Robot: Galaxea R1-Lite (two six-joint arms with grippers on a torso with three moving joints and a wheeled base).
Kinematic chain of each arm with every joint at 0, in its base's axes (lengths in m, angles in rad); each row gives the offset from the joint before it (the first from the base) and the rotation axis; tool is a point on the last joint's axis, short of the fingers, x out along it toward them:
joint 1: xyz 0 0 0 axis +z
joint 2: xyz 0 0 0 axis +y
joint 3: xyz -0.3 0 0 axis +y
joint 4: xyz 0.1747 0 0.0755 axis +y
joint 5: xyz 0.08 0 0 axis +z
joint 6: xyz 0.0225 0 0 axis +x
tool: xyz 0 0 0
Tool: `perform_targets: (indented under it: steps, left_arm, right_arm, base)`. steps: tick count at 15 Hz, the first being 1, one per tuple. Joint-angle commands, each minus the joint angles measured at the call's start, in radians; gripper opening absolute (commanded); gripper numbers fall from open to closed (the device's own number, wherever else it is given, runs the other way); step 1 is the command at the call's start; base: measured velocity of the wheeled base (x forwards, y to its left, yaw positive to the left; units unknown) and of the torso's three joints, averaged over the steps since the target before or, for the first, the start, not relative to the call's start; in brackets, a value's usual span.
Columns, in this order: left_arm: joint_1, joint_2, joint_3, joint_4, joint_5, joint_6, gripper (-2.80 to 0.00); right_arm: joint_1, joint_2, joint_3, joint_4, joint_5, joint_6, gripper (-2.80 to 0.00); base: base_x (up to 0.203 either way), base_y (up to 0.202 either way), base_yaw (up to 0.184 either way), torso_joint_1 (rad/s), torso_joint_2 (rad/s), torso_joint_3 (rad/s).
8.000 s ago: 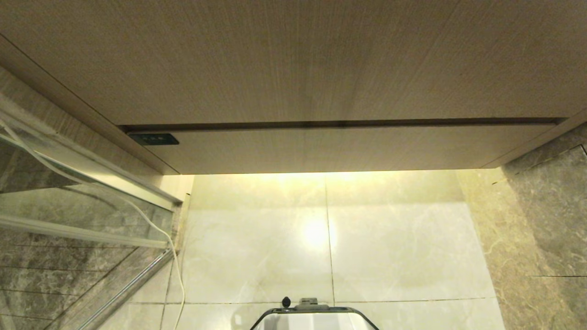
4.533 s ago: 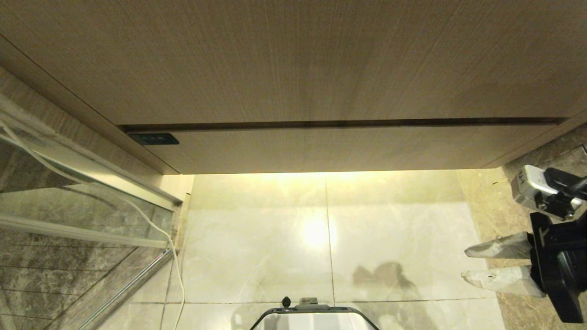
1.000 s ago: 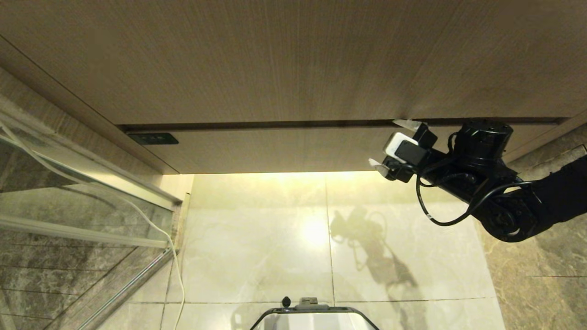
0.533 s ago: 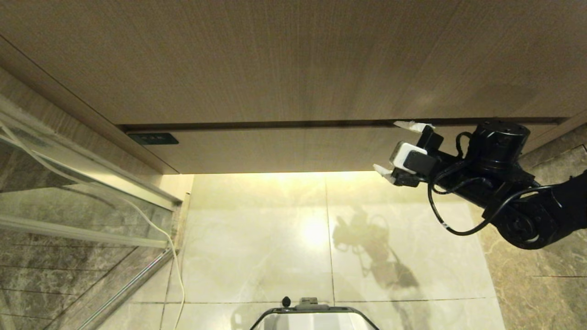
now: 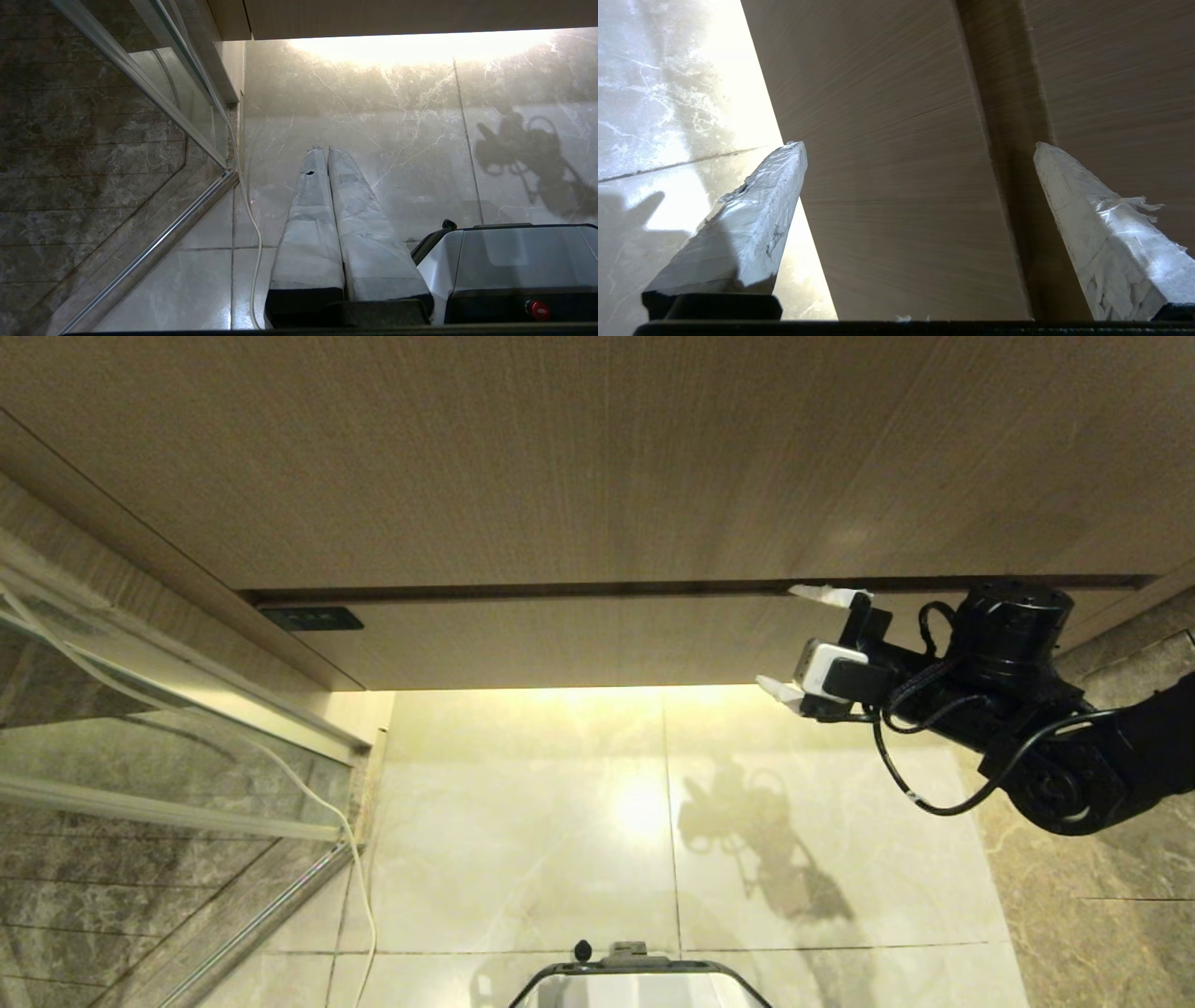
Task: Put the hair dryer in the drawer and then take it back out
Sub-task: Pull open the drawer
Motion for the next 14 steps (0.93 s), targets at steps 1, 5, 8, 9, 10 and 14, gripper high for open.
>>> perform_targets:
  steps: [1, 5, 8, 9, 10, 14]
  left_arm:
    - [0.0, 0.0, 0.002, 0.0, 0.0, 0.0, -2.8]
    - [0.0, 0.0, 0.002, 0.0, 0.0, 0.0, -2.8]
    - [0.0, 0.0, 0.002, 0.0, 0.0, 0.0, -2.8]
    - [0.0, 0.0, 0.002, 0.0, 0.0, 0.0, -2.8]
    - [0.0, 0.0, 0.002, 0.0, 0.0, 0.0, -2.8]
    - [0.0, 0.0, 0.002, 0.0, 0.0, 0.0, -2.8]
  right_arm:
    - [0.0, 0.032, -0.03, 0.008, -0.001, -0.005, 0.0]
    - [-0.003, 0.064, -0.103, 0.115, -0.008, -0.003, 0.0]
    - [-0.011, 0.071, -0.113, 0.116, -0.053, 0.001, 0.0]
    - [-0.01, 0.072, -0.141, 0.118, -0.066, 0.015, 0.0]
    - [-0.011, 0.071, -0.146, 0.12, -0.071, 0.023, 0.0]
    - [-0.015, -0.003, -0.128, 0.207, -0.071, 0.035, 0.0]
  base:
    - [0.0, 0.0, 0.0, 0.0, 0.0, 0.0]
    - [0.0, 0.0, 0.0, 0.0, 0.0, 0.0]
    - [0.0, 0.0, 0.0, 0.0, 0.0, 0.0]
    - [0.0, 0.0, 0.0, 0.0, 0.0, 0.0]
    - [0.0, 0.0, 0.0, 0.0, 0.0, 0.0]
    - [0.0, 0.0, 0.0, 0.0, 0.0, 0.0]
